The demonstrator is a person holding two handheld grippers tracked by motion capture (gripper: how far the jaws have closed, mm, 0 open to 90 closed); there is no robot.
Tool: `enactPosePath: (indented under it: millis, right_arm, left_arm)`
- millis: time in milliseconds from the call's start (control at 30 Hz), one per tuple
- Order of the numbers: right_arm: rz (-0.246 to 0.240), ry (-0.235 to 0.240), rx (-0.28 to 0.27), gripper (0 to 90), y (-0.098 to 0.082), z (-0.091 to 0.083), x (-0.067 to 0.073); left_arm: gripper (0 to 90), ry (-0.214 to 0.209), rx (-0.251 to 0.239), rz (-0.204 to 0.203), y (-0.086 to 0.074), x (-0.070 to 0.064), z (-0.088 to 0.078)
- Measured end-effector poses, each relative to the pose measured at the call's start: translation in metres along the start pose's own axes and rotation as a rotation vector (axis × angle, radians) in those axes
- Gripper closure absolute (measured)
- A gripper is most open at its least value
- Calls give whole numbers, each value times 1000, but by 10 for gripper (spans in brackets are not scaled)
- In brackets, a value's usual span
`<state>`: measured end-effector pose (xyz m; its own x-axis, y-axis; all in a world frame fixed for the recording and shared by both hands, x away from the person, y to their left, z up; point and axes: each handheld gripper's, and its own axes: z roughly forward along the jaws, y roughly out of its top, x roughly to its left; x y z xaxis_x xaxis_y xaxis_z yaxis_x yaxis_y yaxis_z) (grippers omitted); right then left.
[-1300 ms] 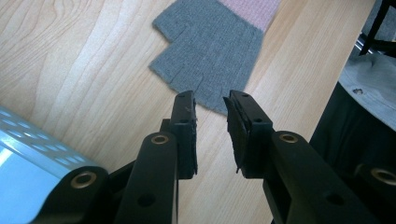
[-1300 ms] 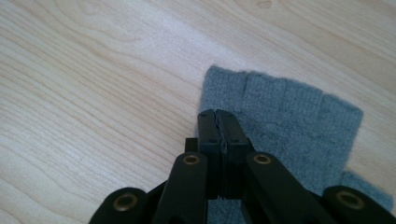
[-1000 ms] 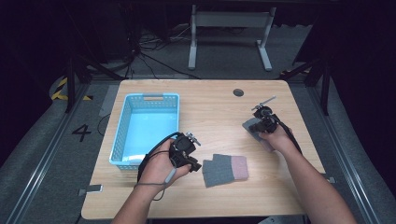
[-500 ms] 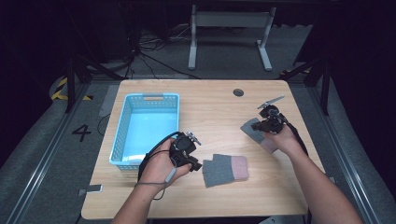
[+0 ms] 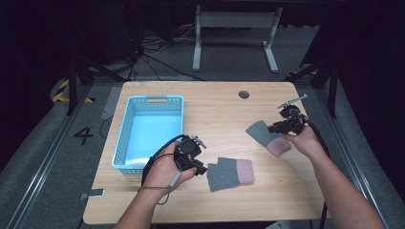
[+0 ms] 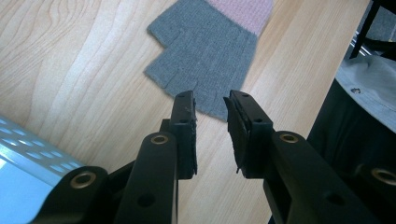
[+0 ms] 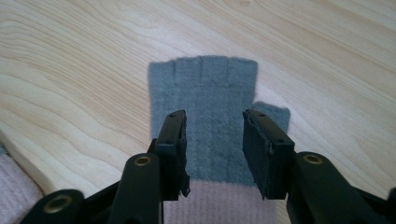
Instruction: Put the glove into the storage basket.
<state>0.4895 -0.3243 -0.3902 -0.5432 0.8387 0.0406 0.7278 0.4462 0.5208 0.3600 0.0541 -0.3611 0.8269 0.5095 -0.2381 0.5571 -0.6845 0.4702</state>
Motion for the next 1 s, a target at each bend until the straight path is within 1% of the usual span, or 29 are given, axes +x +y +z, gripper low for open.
enactPosePath:
  millis: [33,100,167,200,233,267,300,400,567,733,833,867,900,933,967,1000]
  right_arm:
    - [0,0,0,586,0,0,0]
    - [17,-2,15,538,-2,2,-5]
    - [26,-8,25,516,-3,5,-9]
    - [34,-7,42,476,-5,9,-12]
    - [34,-7,42,476,-5,9,-12]
    - [32,-10,64,458,-7,14,-13]
    - [32,-10,64,458,-7,14,-13]
    - [27,-16,87,459,-8,21,-13]
    - [15,-8,109,459,-8,27,-9]
    - [-2,-12,137,454,-9,33,-6]
    - [-10,-14,141,455,-9,35,-5]
    - [-13,-26,143,460,-9,36,-3]
    - [-13,-26,143,460,-9,36,-3]
    - [-27,-43,142,473,-10,37,0]
    - [-27,-43,142,473,-10,37,0]
    - [-30,-57,146,494,-9,38,3]
  left_arm:
    - [724,0,2,1,0,0,0]
    - [723,2,7,4,-1,1,0]
    - [723,1,0,0,-1,1,0]
    - [724,1,-2,0,-1,1,-1]
    - [723,1,-2,0,-1,1,-1]
    - [723,1,0,-2,-1,1,-1]
    - [723,2,1,-2,-2,1,-1]
    - [723,4,0,-6,-2,1,-1]
    - [723,2,1,-8,-2,0,-1]
    - [723,0,0,-7,-2,1,-1]
    - [723,-1,0,-8,-2,1,-1]
    - [723,1,0,-8,-2,0,-1]
    - [723,1,0,-8,-2,0,-1]
    - [723,2,0,-8,-2,0,-1]
    - [723,2,-2,-8,-2,0,-1]
    - [719,-1,2,-1,-2,0,0]
